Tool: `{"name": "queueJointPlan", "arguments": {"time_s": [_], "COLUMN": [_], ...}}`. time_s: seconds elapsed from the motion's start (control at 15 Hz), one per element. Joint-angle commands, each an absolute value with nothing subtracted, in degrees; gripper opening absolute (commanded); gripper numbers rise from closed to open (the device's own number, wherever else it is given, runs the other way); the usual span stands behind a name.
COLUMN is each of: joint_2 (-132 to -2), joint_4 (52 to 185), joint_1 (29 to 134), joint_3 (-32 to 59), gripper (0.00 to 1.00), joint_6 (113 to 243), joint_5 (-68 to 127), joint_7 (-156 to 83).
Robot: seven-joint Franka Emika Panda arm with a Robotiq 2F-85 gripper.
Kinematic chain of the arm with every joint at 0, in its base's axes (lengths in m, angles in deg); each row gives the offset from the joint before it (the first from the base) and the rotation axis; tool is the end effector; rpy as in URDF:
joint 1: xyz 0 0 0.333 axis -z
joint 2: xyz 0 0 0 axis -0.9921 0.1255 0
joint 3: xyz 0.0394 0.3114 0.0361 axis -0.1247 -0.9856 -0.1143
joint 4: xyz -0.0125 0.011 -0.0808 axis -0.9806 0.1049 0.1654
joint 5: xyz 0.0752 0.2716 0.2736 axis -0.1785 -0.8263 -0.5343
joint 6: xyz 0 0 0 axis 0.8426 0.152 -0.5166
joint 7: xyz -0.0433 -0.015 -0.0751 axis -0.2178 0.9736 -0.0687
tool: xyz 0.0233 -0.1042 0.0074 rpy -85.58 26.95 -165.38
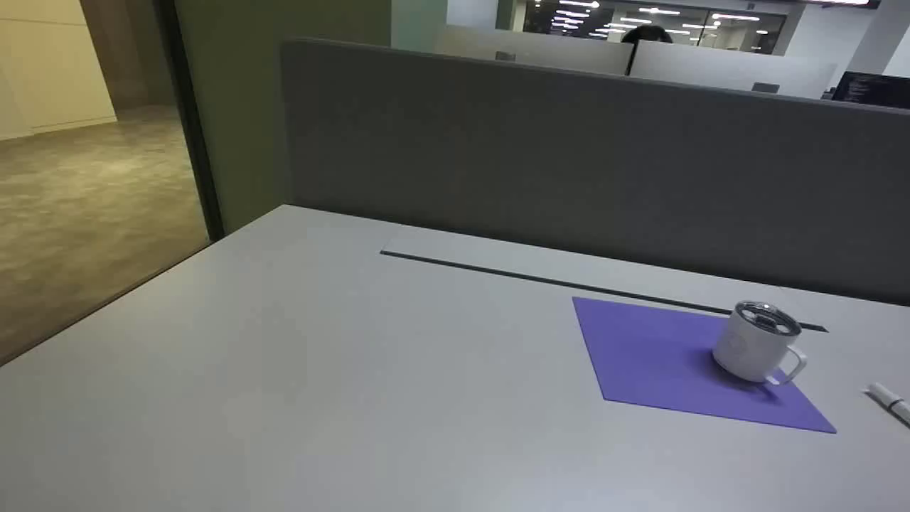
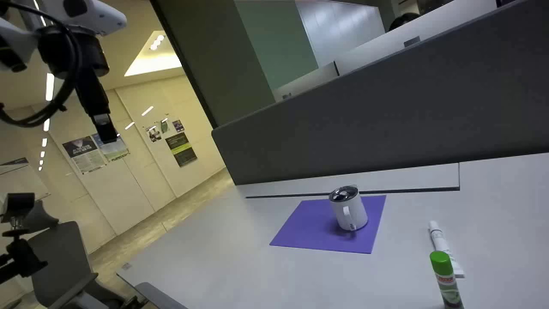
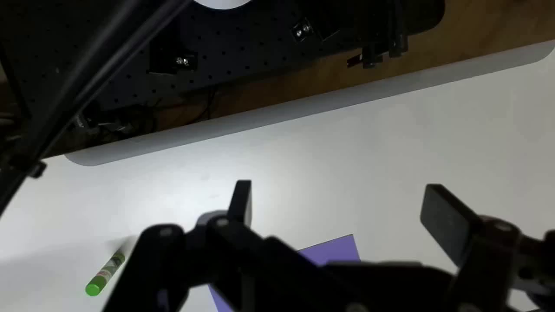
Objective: Open the flask
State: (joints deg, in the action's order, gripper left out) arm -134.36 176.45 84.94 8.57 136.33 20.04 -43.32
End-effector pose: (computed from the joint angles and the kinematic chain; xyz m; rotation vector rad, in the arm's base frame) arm 0.2752 0.0064 0.4995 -3.0279 0.3656 0.1791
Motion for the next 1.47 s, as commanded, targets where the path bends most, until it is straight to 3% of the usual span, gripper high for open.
{"name": "queueJointPlan", "arguments": {"time_s": [0.0, 0.6, 1.0, 1.4], "joint_2": [-134.3, -133.5, -112.3, -90.6], "joint_4": [176.3, 175.8, 171.0, 156.7], "joint_1": [85.6, 86.0, 89.9, 90.3], "joint_3": [8.1, 8.0, 14.9, 18.5], "gripper": [1.00, 1.00, 1.00, 1.00], "joint_6": [136.2, 137.2, 160.7, 159.0], "joint_5": [19.7, 22.0, 36.8, 44.0], "joint_7": [-42.9, -41.6, -27.8, -12.4]}}
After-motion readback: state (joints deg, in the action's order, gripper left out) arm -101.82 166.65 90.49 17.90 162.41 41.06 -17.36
